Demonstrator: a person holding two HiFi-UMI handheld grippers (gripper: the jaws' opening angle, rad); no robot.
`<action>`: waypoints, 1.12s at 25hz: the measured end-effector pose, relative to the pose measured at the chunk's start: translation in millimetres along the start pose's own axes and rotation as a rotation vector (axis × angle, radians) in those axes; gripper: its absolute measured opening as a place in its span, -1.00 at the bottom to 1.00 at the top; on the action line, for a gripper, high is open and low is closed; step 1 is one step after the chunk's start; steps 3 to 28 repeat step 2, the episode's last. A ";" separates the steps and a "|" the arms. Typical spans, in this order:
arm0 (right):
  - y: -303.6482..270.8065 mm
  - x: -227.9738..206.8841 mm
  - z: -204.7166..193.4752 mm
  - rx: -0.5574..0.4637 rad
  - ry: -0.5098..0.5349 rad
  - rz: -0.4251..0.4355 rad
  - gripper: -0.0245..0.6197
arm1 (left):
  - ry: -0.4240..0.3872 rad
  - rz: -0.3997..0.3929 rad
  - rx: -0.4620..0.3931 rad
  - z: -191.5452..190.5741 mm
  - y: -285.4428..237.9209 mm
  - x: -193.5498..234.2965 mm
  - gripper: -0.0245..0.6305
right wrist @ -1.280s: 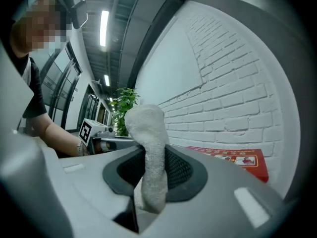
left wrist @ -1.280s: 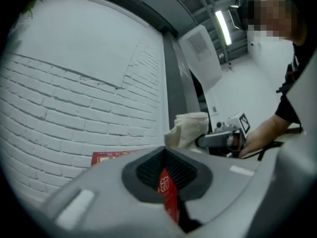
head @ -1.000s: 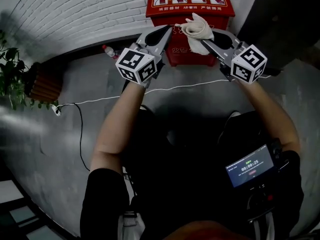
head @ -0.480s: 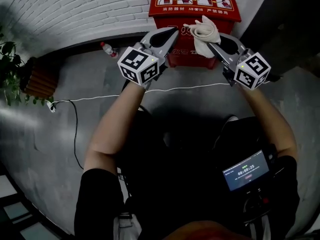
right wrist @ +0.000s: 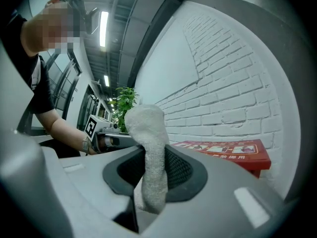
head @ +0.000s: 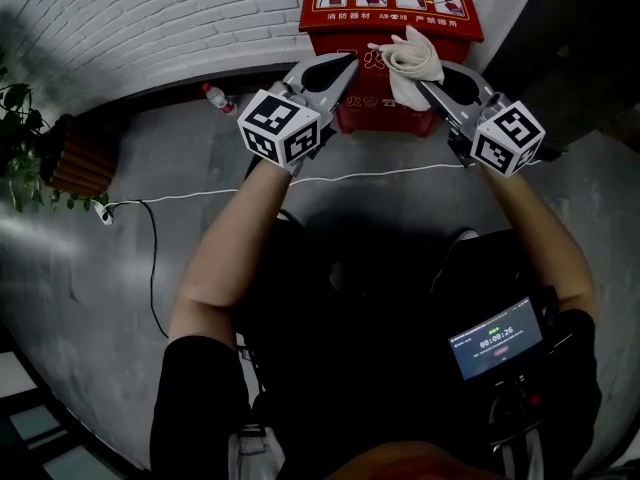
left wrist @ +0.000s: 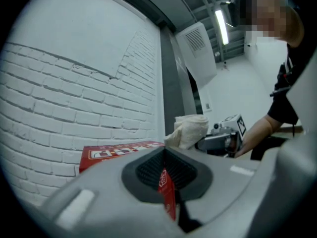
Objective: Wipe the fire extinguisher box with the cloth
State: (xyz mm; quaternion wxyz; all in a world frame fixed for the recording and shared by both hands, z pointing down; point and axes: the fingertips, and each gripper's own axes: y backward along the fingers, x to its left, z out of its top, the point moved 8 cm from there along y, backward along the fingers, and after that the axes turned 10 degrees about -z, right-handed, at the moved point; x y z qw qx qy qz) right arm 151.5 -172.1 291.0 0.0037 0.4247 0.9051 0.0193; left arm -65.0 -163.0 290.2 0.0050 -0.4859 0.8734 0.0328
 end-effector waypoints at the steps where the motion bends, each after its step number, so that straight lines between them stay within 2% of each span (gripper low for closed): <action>1: -0.5 0.2 -0.5 0.001 0.003 0.003 -0.62 | -0.005 -0.001 0.004 0.0 -0.5 -0.6 -0.93; 28: -1.1 0.6 -1.2 0.003 0.005 0.006 -0.62 | -0.010 -0.001 0.009 -0.1 -0.9 -1.2 -0.93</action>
